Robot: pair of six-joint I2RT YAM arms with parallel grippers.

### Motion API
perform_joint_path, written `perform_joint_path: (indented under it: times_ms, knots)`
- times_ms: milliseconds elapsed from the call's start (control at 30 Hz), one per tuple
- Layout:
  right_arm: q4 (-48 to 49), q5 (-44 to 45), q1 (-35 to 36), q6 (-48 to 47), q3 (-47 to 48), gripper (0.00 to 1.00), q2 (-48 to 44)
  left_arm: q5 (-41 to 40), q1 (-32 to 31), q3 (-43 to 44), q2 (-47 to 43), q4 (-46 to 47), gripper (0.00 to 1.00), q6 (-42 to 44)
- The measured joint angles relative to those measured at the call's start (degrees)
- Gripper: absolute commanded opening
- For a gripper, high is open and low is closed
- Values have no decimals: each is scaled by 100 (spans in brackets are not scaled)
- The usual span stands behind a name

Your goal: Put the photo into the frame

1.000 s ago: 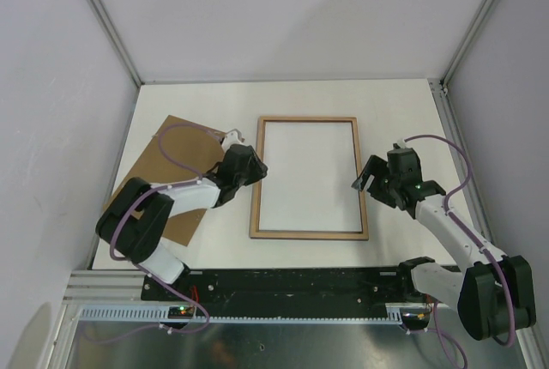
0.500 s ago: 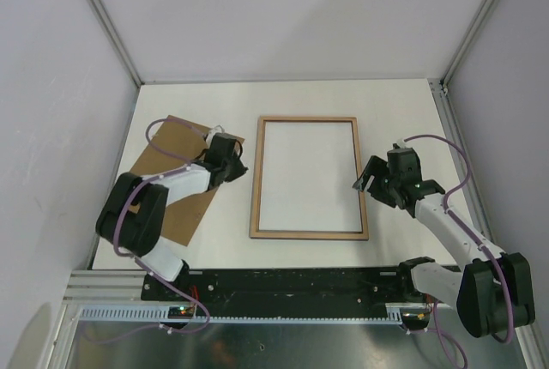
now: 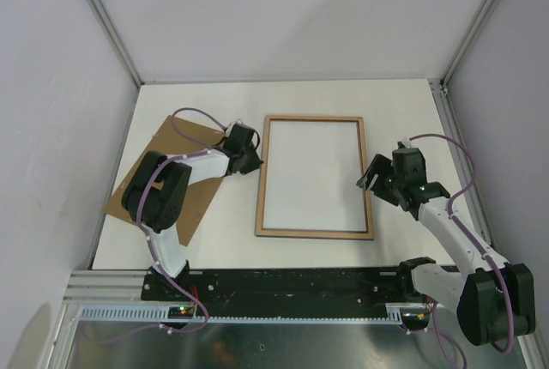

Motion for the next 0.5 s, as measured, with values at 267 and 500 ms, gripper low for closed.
perform_joint_path:
  times_ms: [267, 500]
  knots:
    - [-33, -22, -181, -98, 0, 74, -44, 2, -560, 616, 487, -28, 0, -44]
    - [-146, -68, -361, -195, 0, 75, -136, 13, -979, 977, 743, -125, 0, -151]
